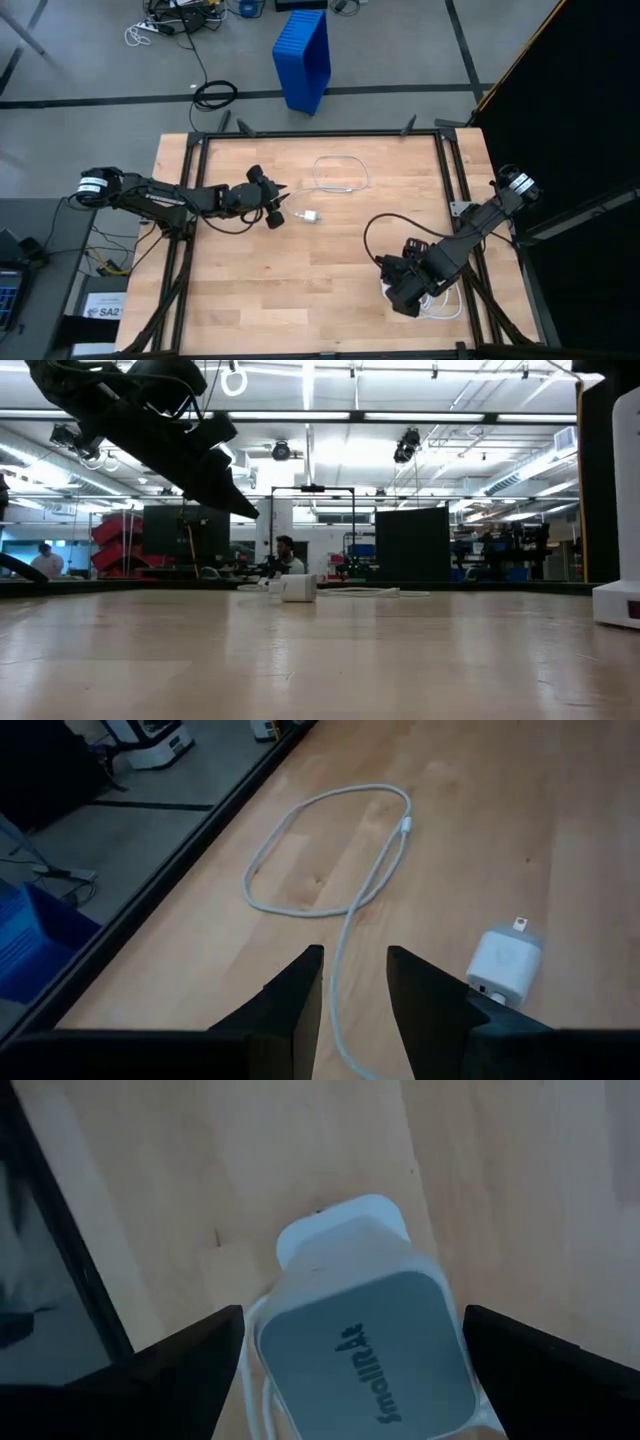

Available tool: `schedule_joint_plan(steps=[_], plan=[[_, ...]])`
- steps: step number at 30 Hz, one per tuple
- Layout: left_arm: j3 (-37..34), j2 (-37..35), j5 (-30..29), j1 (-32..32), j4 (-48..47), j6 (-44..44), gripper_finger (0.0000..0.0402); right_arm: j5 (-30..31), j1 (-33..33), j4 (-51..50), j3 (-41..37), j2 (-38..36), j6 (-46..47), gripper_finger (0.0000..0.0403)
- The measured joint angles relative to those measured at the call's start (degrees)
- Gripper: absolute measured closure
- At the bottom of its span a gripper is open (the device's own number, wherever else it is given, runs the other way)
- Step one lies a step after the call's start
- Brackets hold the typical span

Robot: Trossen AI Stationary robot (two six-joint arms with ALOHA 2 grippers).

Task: Insert USB
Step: Insert the charger adapter with cable into the outlet extension

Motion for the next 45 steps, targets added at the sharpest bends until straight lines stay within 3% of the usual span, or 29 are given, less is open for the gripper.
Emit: schedule_joint_plan(steps=[10,15,22,26,30,45], plan=[[0.00,0.00,0.13,0.00,-0.02,-0.02,0.0300,-2.56,-1.31,1.91,-9.18,0.07,-4.41,0.0070],[0.00,0.00,0.13,0.00,0.00,-0.02,0.0300,0.14,-1.36,5.14,-9.22,-0.08,-10.94,0.0152],[0.00,0.00,0.13,0.00,-0.09,-0.02,0.0300,1.37,-2.76,9.03,-9.27,0.10,-13.87,0.0305],[0.00,0.00,0.18,0.00,-0.23,-0.02,0.0300,1.20,-3.77,8.32,-9.27,0.12,-13.93,0.0340],[0.00,0.00,0.59,0.00,-0.18,-0.02,0.0300,0.82,-4.02,5.81,-9.27,-0.23,-13.87,0.0322],[0.00,0.00,0.59,0.00,-0.05,-0.02,0.0300,-0.02,-4.35,3.62,-7.40,-4.85,-12.60,0.0142]])
